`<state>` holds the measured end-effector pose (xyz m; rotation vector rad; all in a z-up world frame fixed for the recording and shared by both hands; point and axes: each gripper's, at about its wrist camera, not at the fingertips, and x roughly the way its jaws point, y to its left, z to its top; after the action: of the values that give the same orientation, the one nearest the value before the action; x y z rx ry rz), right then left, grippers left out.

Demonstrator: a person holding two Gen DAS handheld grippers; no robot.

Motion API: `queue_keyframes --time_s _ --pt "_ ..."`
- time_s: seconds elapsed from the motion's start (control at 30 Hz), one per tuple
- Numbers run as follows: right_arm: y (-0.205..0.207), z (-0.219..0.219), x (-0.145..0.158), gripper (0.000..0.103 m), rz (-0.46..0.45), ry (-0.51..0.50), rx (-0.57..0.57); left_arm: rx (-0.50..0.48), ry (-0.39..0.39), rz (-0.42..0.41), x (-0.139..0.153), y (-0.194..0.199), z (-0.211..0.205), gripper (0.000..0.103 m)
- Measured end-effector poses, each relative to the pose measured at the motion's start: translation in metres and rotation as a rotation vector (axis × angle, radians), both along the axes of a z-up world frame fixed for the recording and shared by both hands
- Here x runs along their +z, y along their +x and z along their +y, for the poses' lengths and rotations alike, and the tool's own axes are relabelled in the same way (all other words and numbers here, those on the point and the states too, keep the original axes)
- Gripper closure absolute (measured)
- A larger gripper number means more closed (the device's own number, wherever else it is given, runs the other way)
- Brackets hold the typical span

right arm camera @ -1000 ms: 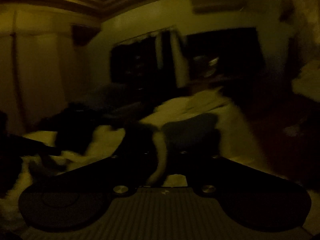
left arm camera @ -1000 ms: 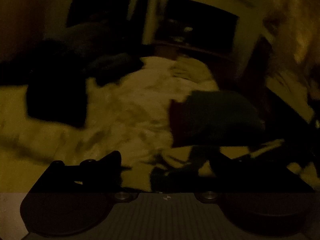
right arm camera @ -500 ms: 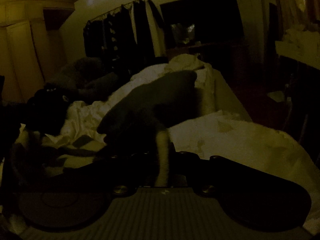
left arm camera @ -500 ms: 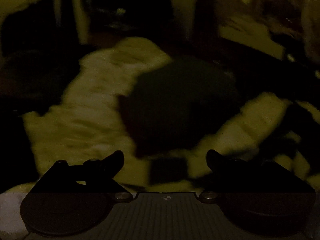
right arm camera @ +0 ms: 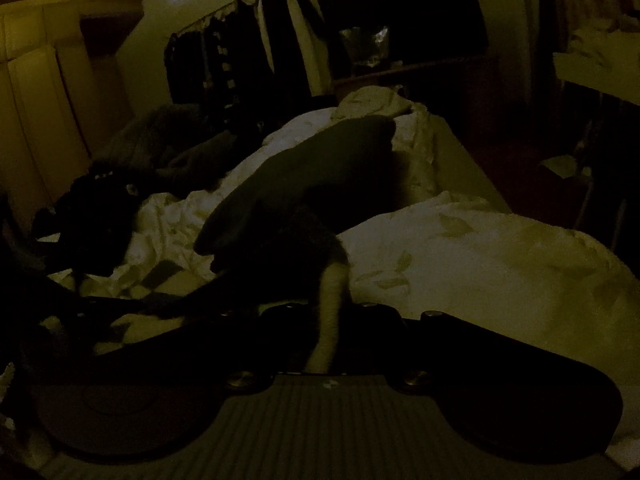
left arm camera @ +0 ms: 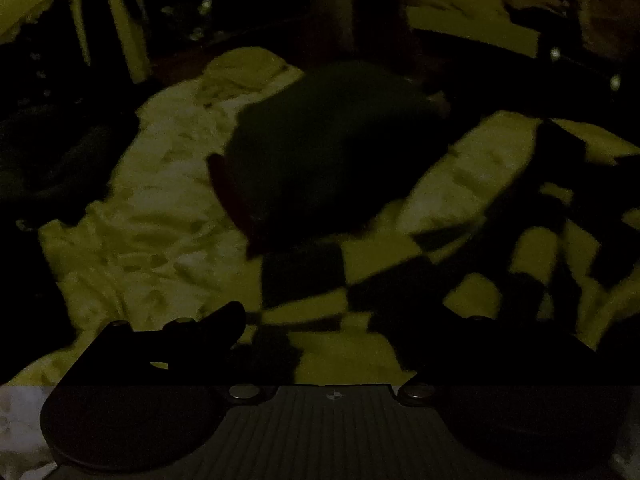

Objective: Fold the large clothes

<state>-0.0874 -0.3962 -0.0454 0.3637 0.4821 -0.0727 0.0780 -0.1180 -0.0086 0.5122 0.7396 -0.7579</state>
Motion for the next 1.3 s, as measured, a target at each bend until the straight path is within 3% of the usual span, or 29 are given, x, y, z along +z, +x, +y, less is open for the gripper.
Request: queue_keyframes --time_s 0.13,0.2,0.3,0.43,0.5,0.57,0.67,0.73,0.77,0.83,0.97,1.07,1.17,1.3 --pt "0.001 -0.002 -0.002 0.095 0.013 0.017 -0.002 -0.027 -0.027 0.062 0.009 -0.005 0.009 0.0" --pt "0.0 -0.001 -0.002 0.095 0.015 0.022 -0.003 -0.037 -0.002 0.077 0.008 -0.005 0.007 0.0" --pt "0.001 -0.001 -0.001 0.095 0.023 0.022 -0.003 -0.056 0.049 0.013 0.002 -0.007 -0.002 0.0" --pt "0.001 -0.001 -0.001 0.095 0.029 0.018 -0.006 -0.004 0.232 -0.177 -0.025 -0.003 -0.037 0.0" --pt "0.002 0.0 -0.001 0.095 0.029 0.014 -0.007 -0.006 0.236 -0.232 -0.031 -0.002 -0.051 0.0" --pt "0.002 -0.001 -0.001 0.095 0.031 0.013 -0.009 0.005 0.223 -0.243 -0.037 0.002 -0.06 0.0" --pt "0.002 -0.001 -0.003 0.095 0.035 0.02 -0.011 0.021 0.19 -0.152 -0.049 0.017 -0.068 0.0" --pt "0.002 -0.001 -0.004 0.095 0.036 0.026 -0.011 0.028 0.134 -0.037 -0.051 0.028 -0.066 0.004" --pt "0.002 -0.002 -0.004 0.095 0.035 0.028 -0.011 0.051 0.089 0.005 -0.049 0.033 -0.062 0.02" --pt "0.001 -0.002 -0.004 0.095 0.029 0.032 -0.01 0.115 -0.004 0.052 -0.041 0.036 -0.05 0.03" --pt "-0.004 0.0 -0.002 0.095 -0.002 0.026 -0.007 0.284 -0.274 0.173 -0.016 0.043 -0.005 0.036" --pt "-0.008 0.006 0.004 0.096 -0.037 -0.01 0.005 0.329 -0.346 0.117 0.007 0.028 0.015 0.037" --pt "-0.017 0.017 0.022 0.096 -0.136 -0.04 0.024 0.35 -0.375 0.019 0.032 0.009 0.023 0.036" --pt "-0.032 0.036 0.062 0.096 -0.289 -0.123 0.065 0.37 -0.482 -0.126 0.08 -0.018 0.042 0.037"
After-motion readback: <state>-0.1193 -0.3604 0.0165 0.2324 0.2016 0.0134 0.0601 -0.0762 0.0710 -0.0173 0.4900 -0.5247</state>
